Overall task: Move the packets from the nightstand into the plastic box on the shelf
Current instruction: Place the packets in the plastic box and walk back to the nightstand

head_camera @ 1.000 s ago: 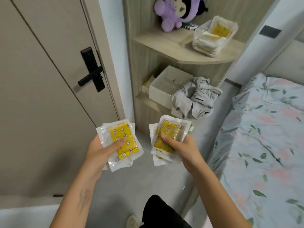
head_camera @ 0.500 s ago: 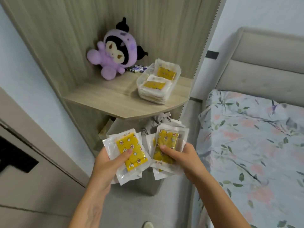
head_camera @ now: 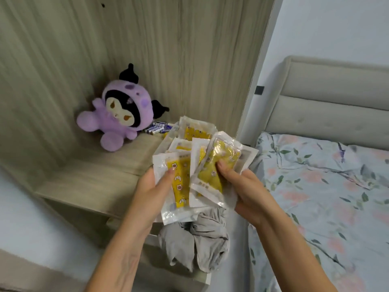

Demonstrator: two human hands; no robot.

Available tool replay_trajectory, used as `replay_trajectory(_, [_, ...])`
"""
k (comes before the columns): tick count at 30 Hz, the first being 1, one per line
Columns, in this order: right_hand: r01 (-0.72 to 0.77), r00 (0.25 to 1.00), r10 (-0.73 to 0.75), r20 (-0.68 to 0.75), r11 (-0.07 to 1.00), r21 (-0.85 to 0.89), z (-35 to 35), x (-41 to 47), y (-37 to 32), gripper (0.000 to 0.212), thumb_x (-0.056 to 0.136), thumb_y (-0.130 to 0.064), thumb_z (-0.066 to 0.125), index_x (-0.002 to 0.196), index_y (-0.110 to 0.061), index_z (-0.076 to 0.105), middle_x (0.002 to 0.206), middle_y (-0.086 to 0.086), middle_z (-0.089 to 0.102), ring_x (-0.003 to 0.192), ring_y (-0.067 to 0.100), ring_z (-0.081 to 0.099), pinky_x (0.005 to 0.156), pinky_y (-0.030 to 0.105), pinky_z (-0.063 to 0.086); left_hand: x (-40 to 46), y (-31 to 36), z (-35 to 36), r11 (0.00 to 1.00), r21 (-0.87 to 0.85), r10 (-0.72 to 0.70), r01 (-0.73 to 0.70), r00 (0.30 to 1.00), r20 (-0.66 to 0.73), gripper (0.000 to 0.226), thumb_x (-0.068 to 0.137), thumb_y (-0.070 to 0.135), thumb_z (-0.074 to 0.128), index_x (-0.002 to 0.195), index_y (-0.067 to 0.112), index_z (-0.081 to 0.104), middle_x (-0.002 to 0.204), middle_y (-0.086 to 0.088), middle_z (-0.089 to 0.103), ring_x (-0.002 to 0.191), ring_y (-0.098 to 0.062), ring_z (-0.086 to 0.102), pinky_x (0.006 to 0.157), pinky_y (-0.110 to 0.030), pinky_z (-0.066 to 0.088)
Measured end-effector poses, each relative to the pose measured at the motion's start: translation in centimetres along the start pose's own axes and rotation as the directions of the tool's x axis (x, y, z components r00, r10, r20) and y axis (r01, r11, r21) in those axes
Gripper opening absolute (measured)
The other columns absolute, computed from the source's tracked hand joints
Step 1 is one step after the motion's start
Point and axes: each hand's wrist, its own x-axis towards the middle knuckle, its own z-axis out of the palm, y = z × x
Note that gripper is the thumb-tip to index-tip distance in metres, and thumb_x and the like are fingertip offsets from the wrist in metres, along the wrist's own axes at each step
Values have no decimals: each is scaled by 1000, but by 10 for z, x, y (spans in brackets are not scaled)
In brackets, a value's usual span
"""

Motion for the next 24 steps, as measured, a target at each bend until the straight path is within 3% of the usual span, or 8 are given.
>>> replay_trajectory(3, [13, 1000, -13, 0, 999, -36, 18, 25, -2, 35, 83, -20, 64, 112, 0, 68, 109, 18, 73, 94, 25, 73, 77, 33, 60, 27, 8, 15, 999, 17, 46, -45, 999, -27, 23, 101, 32, 47, 106, 29, 70, 97, 5, 77, 91, -13, 73, 70, -27, 57])
replay_trajectory(6, [46, 999, -46, 3, 992, -118, 27, 49, -6, 35, 83, -19, 65, 112, 0, 66, 106, 15, 74, 93, 23, 73, 78, 29, 59, 55, 12, 23, 995, -88, -61, 52, 993, -105, 35, 102, 42, 41, 122, 25, 64, 108, -1, 74, 101, -21, 71, 87, -43, 57])
replay_trajectory(9, [63, 998, -59, 31, 984, -167, 28, 71, -9, 35, 82, -22, 66, 112, -4, 66, 106, 11, 75, 95, 21, 72, 78, 26, 58, 80, 17, 24, 957, -259, -156, 129, 984, -86, 44, 98, 51, 43, 126, 22, 62, 115, -8, 72, 104, -28, 69, 93, -52, 54])
replay_trajectory(11, [95, 995, -90, 33, 972, -215, 26, 83, -10, 48, 79, -21, 70, 123, -3, 59, 111, 12, 73, 100, 24, 71, 81, 29, 57, 96, 19, 25, 951, -266, -167, 157, 986, -16, 58, 94, 60, 41, 130, 20, 60, 123, -8, 69, 112, -28, 66, 98, -52, 50])
replay_trajectory(14, [129, 992, -128, 23, 943, -308, 22, 96, -14, 70, 77, -15, 76, 137, -14, 41, 117, 10, 70, 104, 26, 70, 82, 32, 58, 114, 19, 25, 977, -64, -191, 202, 970, 148, 69, 91, 70, 36, 139, 23, 52, 139, -6, 57, 127, -24, 55, 108, -49, 42])
replay_trajectory(17, [140, 988, -157, -6, 894, -426, 18, 102, -19, 78, 72, -7, 81, 134, -28, 39, 121, 9, 67, 106, 25, 69, 86, 43, 58, 123, 21, 22, 977, -37, -193, 212, 941, 279, 54, 97, 60, 30, 120, 27, 66, 119, -3, 71, 111, -19, 67, 94, -41, 53])
replay_trajectory(21, [171, 976, -213, -54, 890, -422, 18, 111, -24, 56, 74, -3, 79, 124, -5, 55, 110, 16, 72, 99, 31, 71, 85, 44, 59, 126, 20, 19, 969, -166, -117, 182, 933, 339, 50, 91, 55, 42, 125, 25, 64, 119, -1, 72, 112, -19, 67, 96, -43, 53])
replay_trajectory(24, [274, 941, -333, -57, 850, -449, 22, 121, -26, 36, 81, -3, 72, 116, 0, 63, 107, 18, 73, 97, 28, 72, 82, 35, 59, 122, 16, 28, 991, -109, -46, 73, 972, 232, 43, 86, 57, 57, 124, 38, 61, 119, 8, 70, 113, -11, 65, 100, -43, 49])
